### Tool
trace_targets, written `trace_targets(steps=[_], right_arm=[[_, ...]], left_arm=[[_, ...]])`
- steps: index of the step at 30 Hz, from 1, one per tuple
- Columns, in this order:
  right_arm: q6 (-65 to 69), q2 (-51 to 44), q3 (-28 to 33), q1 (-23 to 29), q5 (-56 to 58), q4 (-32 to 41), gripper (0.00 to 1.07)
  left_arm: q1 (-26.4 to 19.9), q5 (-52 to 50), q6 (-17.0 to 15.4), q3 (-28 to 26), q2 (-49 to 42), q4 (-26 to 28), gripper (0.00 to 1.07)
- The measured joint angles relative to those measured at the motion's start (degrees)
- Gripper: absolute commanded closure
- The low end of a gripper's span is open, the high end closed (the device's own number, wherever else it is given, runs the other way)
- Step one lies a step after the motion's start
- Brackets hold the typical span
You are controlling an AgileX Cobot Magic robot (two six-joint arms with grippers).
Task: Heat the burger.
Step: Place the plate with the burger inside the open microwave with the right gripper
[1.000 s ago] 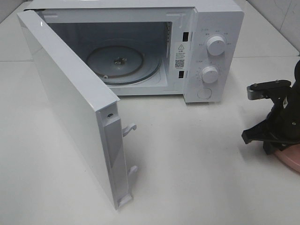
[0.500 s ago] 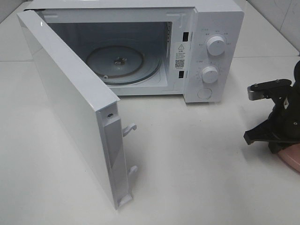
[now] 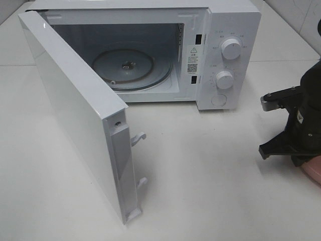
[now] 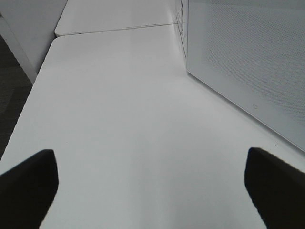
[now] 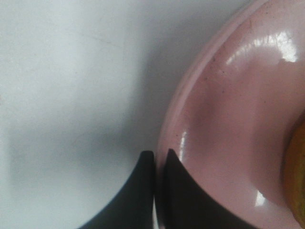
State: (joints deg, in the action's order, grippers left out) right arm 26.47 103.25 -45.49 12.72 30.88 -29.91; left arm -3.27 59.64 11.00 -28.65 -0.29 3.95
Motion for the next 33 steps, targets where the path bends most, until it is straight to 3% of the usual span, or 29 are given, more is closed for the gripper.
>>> trace_targets(steps=[23,33], right_arm=[[5.0,-10.0,0.0,1.7,9.3,-4.8,1.07],[5.1,-13.2,0.0,6.4,14.8,-6.0,1.07]], left_arm=[[0.0,0.0,0.0,0.0,0.0,0.0,0.07],[0.0,0.0,0.0,0.0,0.0,0.0,0.07]])
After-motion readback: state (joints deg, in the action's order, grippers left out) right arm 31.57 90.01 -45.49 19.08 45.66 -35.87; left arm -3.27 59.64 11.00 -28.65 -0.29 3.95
